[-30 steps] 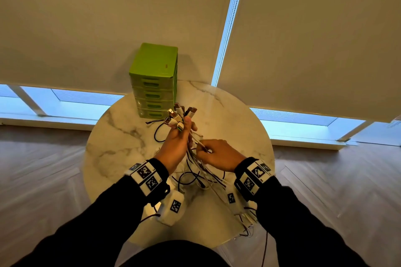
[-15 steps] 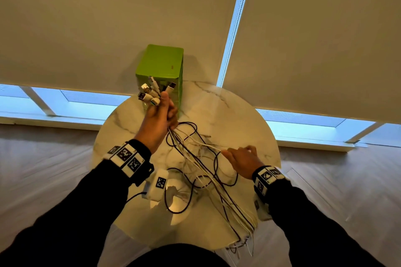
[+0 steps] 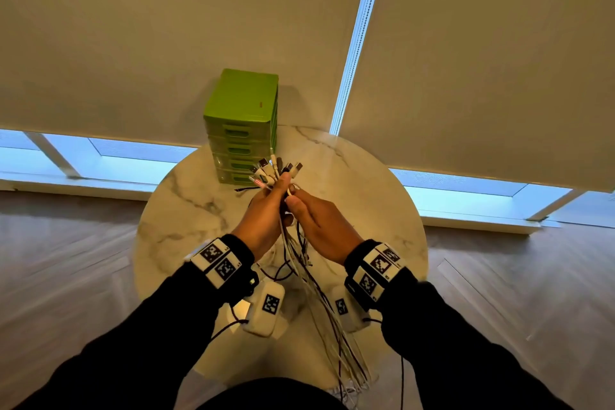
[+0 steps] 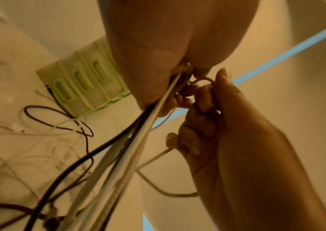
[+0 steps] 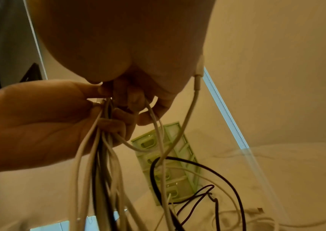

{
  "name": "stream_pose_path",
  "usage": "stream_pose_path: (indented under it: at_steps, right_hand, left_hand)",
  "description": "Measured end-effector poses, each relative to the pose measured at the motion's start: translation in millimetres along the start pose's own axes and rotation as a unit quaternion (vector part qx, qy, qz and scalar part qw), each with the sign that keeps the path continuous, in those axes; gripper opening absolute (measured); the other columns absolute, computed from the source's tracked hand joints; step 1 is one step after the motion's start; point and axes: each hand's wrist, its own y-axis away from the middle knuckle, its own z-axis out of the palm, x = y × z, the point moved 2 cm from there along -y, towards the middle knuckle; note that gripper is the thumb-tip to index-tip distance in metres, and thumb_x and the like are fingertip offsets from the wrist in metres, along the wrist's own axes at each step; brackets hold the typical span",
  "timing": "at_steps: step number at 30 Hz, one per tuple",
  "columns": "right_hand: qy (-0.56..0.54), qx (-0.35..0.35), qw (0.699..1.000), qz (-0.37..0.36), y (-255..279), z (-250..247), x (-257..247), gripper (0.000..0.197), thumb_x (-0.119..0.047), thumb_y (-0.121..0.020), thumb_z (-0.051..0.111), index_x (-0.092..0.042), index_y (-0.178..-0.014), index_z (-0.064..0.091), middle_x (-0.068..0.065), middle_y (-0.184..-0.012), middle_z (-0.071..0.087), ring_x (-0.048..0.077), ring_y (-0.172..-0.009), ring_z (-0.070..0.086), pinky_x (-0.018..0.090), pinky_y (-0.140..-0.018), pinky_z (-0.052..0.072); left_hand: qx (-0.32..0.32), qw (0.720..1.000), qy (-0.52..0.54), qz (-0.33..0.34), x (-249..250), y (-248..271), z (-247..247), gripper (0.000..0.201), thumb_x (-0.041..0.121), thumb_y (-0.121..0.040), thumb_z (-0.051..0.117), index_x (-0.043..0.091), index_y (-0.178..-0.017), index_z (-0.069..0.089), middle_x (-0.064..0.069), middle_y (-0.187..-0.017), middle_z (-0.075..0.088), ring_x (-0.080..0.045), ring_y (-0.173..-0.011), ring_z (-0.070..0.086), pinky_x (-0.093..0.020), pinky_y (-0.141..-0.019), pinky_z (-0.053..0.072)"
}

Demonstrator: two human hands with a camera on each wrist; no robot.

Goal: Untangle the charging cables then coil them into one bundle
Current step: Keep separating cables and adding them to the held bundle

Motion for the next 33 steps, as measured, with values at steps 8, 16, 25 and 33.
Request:
stream_pose_path:
  at_steps: [8,16,25,33]
  right_hand:
    - [-0.050,-0.102,0.990,0.082,15,4,27,0.044,-0.044,-0.107,0.033,-0.025,-0.072,0.051,-0.006,-0.068,0.056,0.008,-0.062,0.052,0.028,-0.072,0.046]
    - [0.031,-0.207,0.965,0.160,54,7,94,0.039,-0.047,-0.107,0.030,-0.034,-0.073,0.045,-0.005,-0.071,0.050,0.012,-0.066,0.046,0.034,-0.074,0.043]
    - [0.036,0.089,0.975,0.201,14,-52,89,0.042,-0.045,-0.105,0.039,-0.017,-0.074,0.049,-0.005,-0.065,0.051,0.016,-0.065,0.048,0.031,-0.067,0.037]
    - [-0.086,-0.014,0.995,0.053,-11,-33,6,0.034,-0.039,-0.107,0.036,-0.020,-0.085,0.054,-0.011,-0.069,0.053,0.002,-0.059,0.045,0.018,-0.062,0.039]
  left_hand:
    - [0.048,0.996,0.052,0.056,15,-10,2,0.034,0.030,-0.108,0.039,0.016,-0.081,0.051,0.007,-0.062,0.053,-0.018,-0.074,0.069,-0.036,-0.075,0.051]
    - [0.056,0.989,0.089,0.104,71,-20,-17,0.039,0.034,-0.109,0.037,0.022,-0.072,0.038,0.009,-0.055,0.036,-0.006,-0.039,0.033,-0.021,-0.045,0.024]
    - [0.039,0.988,-0.065,0.135,46,-19,-11,0.029,0.035,-0.108,0.040,0.024,-0.082,0.048,0.011,-0.064,0.030,-0.007,-0.056,0.025,-0.024,-0.053,0.020]
    - [-0.033,0.990,-0.118,0.063,17,-13,16,0.046,0.058,-0.099,0.045,0.019,-0.076,0.049,0.004,-0.058,0.034,-0.011,-0.051,0.032,-0.026,-0.051,0.029]
